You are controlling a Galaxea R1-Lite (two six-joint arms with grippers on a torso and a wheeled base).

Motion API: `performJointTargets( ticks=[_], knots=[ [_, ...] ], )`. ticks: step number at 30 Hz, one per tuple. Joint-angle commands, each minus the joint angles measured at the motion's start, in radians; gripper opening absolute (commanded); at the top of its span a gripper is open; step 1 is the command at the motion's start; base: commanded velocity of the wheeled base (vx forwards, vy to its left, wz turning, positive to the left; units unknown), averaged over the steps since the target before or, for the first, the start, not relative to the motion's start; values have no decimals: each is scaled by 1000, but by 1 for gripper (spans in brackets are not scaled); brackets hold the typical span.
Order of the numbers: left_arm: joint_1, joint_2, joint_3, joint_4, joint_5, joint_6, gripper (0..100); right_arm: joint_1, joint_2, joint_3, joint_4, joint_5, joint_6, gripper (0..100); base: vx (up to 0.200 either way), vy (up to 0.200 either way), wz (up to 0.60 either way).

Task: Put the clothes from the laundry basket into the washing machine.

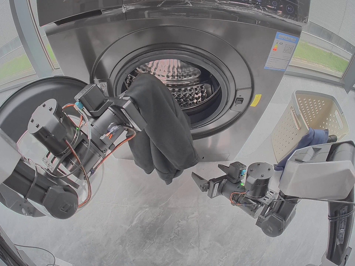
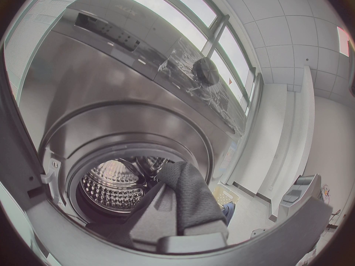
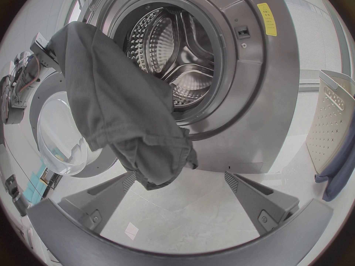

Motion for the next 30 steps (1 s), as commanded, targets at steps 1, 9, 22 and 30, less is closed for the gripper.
performJointTargets(
  ticks=[1,9,22,30],
  knots=[
    [-2,-39,-16,-1,-1,-1,0,-3,52,-58,-1,1,1,100,0,0,0],
    [-24,-83,-16,-1,-7,-1,0,-35,95,-190,1,-1,-4,100,0,0,0],
    [-28,-88,-11,-1,-11,0,0,-41,174,-316,1,2,-25,100,0,0,0],
    [-30,-88,-6,-1,-12,-1,0,-56,235,-423,4,4,-36,100,0,0,0]
  ],
)
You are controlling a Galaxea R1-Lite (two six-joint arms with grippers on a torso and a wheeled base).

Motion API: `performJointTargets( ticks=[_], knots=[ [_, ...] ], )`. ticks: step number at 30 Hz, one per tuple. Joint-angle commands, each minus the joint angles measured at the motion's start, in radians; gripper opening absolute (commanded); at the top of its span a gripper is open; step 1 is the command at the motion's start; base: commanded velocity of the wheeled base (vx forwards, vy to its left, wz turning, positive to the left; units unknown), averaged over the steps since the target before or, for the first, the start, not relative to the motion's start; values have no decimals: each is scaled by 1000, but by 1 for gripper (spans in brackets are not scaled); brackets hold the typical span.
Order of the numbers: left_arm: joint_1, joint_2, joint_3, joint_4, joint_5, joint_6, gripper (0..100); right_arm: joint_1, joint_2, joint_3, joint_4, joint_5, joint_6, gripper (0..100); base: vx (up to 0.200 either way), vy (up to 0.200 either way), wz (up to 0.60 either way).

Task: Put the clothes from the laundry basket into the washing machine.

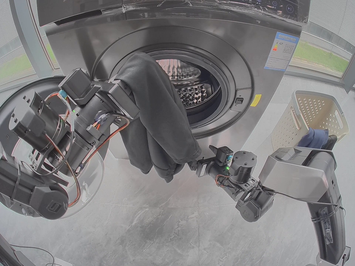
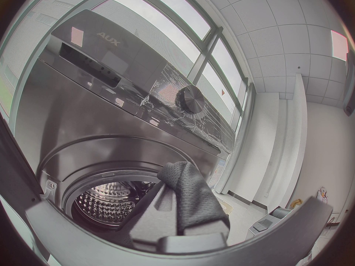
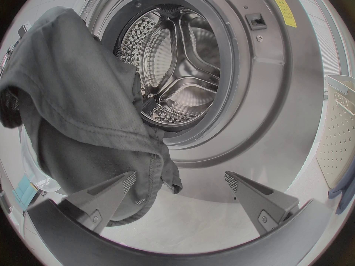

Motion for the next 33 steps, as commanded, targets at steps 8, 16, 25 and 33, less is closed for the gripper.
performJointTargets(
  ticks=[8,16,25,33],
  knots=[
    [-14,1,5,0,0,-1,0,5,75,-100,2,16,-12,100,0,0,0],
    [-14,1,7,0,0,-2,0,63,99,-120,5,25,-15,100,0,0,0],
    [-15,1,13,0,0,-4,0,16,130,-209,7,32,-17,100,0,0,0],
    [-23,3,20,0,0,-6,0,14,191,-313,7,81,-23,100,0,0,0]
  ],
)
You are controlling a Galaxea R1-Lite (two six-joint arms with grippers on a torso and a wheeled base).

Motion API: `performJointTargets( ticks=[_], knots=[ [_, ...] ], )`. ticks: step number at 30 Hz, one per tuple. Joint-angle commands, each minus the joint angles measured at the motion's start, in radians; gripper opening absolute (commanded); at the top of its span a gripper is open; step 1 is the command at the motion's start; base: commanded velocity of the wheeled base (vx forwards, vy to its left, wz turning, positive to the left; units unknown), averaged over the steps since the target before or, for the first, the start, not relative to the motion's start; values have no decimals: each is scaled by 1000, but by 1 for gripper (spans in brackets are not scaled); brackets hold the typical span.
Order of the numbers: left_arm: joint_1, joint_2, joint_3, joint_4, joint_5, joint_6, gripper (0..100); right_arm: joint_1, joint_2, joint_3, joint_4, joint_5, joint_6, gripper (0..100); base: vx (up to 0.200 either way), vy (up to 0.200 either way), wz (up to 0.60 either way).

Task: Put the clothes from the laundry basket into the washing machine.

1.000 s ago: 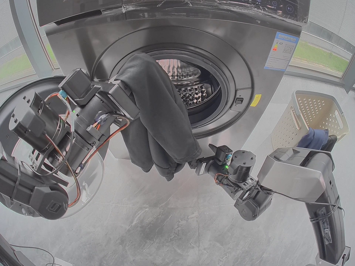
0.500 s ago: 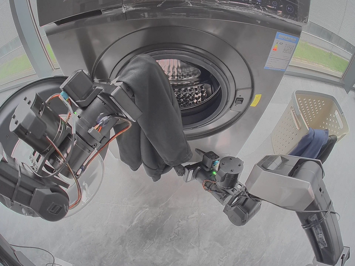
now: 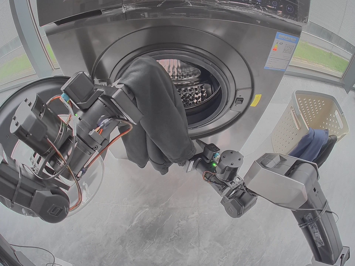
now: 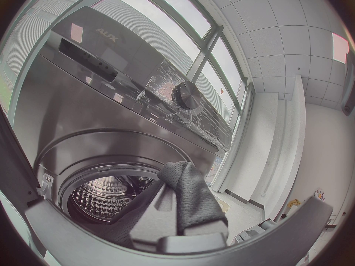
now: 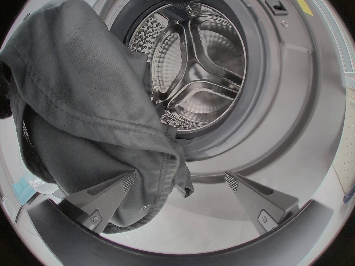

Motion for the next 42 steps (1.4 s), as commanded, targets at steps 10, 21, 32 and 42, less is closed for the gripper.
performJointTargets(
  ticks=[10,21,32,42],
  knots=[
    [-3,4,10,-1,0,-1,0,22,98,-200,-3,53,1,100,0,0,0],
    [3,8,10,-1,3,-1,0,19,98,-223,-12,45,1,0,0,0,0],
    [91,15,7,-1,-3,-3,0,-68,-146,98,-15,21,1,0,0,0,0],
    [174,57,8,-1,-6,-3,0,-105,-462,385,-15,16,16,0,0,0,0]
  ],
)
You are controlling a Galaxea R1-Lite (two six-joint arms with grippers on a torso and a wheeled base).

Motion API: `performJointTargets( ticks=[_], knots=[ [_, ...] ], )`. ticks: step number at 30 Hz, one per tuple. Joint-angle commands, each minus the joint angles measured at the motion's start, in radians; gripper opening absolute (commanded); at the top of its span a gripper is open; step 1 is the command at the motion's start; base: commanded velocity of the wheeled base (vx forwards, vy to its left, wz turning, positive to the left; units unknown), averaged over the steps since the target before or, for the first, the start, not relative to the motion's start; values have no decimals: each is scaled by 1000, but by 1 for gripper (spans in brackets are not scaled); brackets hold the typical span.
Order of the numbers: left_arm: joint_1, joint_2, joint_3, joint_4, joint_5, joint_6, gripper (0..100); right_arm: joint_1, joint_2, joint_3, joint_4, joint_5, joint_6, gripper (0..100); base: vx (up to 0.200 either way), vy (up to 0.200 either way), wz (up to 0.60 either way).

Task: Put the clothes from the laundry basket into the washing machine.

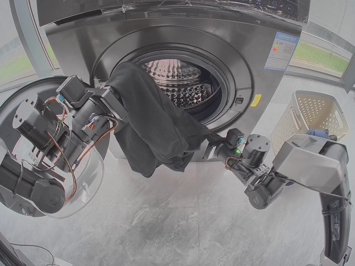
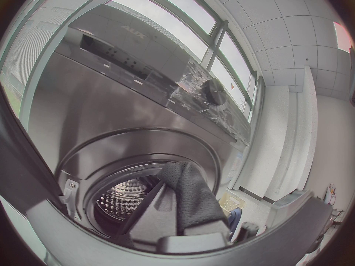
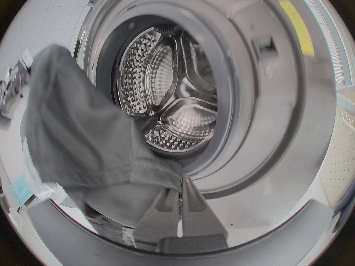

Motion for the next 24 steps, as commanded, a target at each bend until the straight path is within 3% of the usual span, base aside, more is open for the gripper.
performJointTargets(
  ticks=[1,3,5,12,22,23,24],
  knots=[
    [55,37,3,0,-2,0,0,-27,-267,163,0,-5,16,0,0,0,0],
    [55,37,3,0,-2,0,0,-27,-271,166,0,-5,18,0,0,0,0],
    [55,48,9,0,1,0,0,-1,-365,227,0,-53,32,0,0,0,0],
    [44,72,49,0,-1,-2,0,17,-475,316,0,-59,61,0,0,0,0],
    [15,166,123,-2,-4,7,0,25,-517,313,0,-55,61,0,0,0,0],
    [15,172,124,-2,-4,6,100,26,-523,313,0,-55,61,0,0,0,0],
    [15,176,126,-2,-2,6,100,28,-526,313,0,-55,61,0,0,0,0]
  ],
)
